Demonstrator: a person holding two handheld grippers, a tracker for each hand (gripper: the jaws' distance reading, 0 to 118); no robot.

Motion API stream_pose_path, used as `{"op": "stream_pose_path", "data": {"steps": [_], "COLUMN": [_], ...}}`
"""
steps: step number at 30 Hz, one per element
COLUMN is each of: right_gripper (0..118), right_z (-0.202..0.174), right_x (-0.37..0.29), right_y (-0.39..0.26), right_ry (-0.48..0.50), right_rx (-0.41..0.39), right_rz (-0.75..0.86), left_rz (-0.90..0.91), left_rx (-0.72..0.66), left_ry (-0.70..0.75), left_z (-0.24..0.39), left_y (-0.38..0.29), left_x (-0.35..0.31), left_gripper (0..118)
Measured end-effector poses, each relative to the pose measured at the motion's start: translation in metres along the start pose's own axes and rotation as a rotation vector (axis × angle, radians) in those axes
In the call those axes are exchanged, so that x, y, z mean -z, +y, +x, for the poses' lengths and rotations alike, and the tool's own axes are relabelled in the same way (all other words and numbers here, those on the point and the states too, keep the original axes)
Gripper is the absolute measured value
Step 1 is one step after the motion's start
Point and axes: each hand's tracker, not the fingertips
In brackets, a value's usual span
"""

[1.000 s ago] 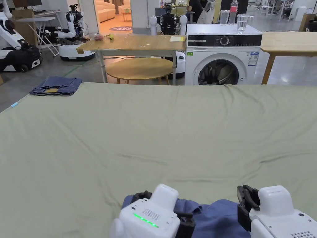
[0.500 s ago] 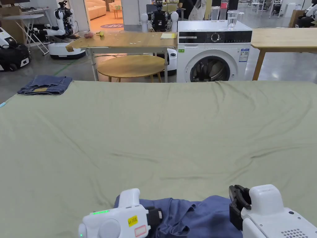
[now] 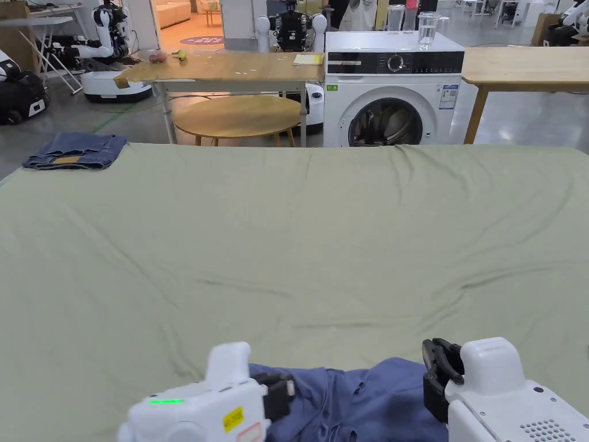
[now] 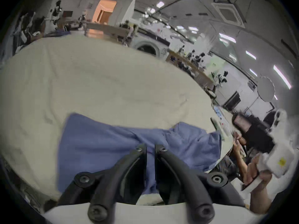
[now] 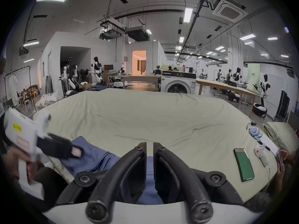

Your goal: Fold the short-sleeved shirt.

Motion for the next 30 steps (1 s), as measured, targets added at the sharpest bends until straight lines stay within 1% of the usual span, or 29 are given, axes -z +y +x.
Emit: {"op": "stream_pose_path", "data": {"steps": [1,2,3,4,5,6,7,10,11,13,14,15,16,17,18,19,20,21,23,24,26,27,30], "right_gripper": [6,6,6,6,6,6,6,6,6,6,6,6,6,6,6,6,6,6,6,6,6,6,6], "right_z": [-0.001,-0.002,-0.002,-0.003,-0.005,-0.007,-0.009,-0.013,-0.014,-0.014,-0.015,-0.014,-0.014,-0.014,-0.014,-0.013,-0.012,-0.011,-0.008,-0.007,-0.004,-0.003,-0.003], "right_x": [0.001,0.001,0.002,0.002,0.003,0.003,0.004,0.005,0.006,0.007,0.007,0.007,0.007,0.006,0.006,0.005,0.005,0.005,0.004,0.004,0.005,0.005,0.004], "right_y": [0.0,0.001,0.001,0.001,0.001,0.001,0.001,0.0,0.0,-0.001,0.0,0.0,0.0,0.0,0.0,0.0,0.0,0.001,0.0,0.0,-0.002,-0.002,-0.002], "right_ry": [0.001,0.003,0.007,0.01,0.014,0.019,0.021,0.032,0.035,0.039,0.042,0.042,0.044,0.045,0.045,0.042,0.039,0.036,0.029,0.026,0.02,0.019,0.015], "right_rx": [0.0,0.001,0.005,0.01,0.012,0.011,0.008,0.001,0.001,0.004,0.007,0.009,0.011,0.011,0.009,0.006,0.004,0.005,0.012,0.015,0.02,0.021,0.02], "right_rz": [0.0,0.0,0.0,0.001,0.001,0.0,0.0,-0.004,-0.005,-0.008,-0.009,-0.009,-0.009,-0.009,-0.008,-0.008,-0.009,-0.009,-0.012,-0.014,-0.016,-0.019,-0.021], "left_rz": [0.037,0.066,0.081,0.062,0.044,0.138,0.044,-0.013,-0.045,-0.103,-0.055,-0.05,-0.05,-0.054,-0.056,-0.072,-0.094,-0.119,-0.091,-0.084,-0.036,-0.006,0.048], "left_rx": [-0.033,-0.082,-0.153,-0.201,-0.232,-0.289,-0.337,-0.563,-0.629,-0.782,-0.808,-0.813,-0.824,-0.836,-0.838,-0.82,-0.799,-0.77,-0.764,-0.755,-0.658,-0.626,-0.584], "left_ry": [0.022,0.043,0.044,0.06,0.066,0.041,0.061,-0.081,-0.149,-0.382,-0.525,-0.599,-0.61,-0.557,-0.502,-0.425,-0.353,-0.286,-0.339,-0.32,-0.232,-0.219,-0.145], "left_z": [-0.013,-0.03,-0.05,-0.067,-0.08,-0.096,-0.11,-0.149,-0.156,-0.168,-0.165,-0.163,-0.159,-0.152,-0.149,-0.147,-0.143,-0.14,-0.133,-0.13,-0.136,-0.139,-0.161], "left_y": [0.003,0.006,0.008,0.009,0.008,0.009,0.006,-0.014,-0.021,-0.044,-0.051,-0.053,-0.053,-0.052,-0.051,-0.05,-0.05,-0.052,-0.048,-0.044,-0.035,-0.03,-0.015], "left_x": [-0.01,-0.019,-0.024,-0.026,-0.027,-0.034,-0.037,-0.023,-0.013,0.013,0.023,0.031,0.038,0.039,0.041,0.045,0.05,0.054,0.045,0.039,0.027,0.019,-0.011], "left_gripper": [10,43,86,117,118,118,118,118,117,117,116,115,115,109,97,75,37,19,15,14,10,9,9]}}
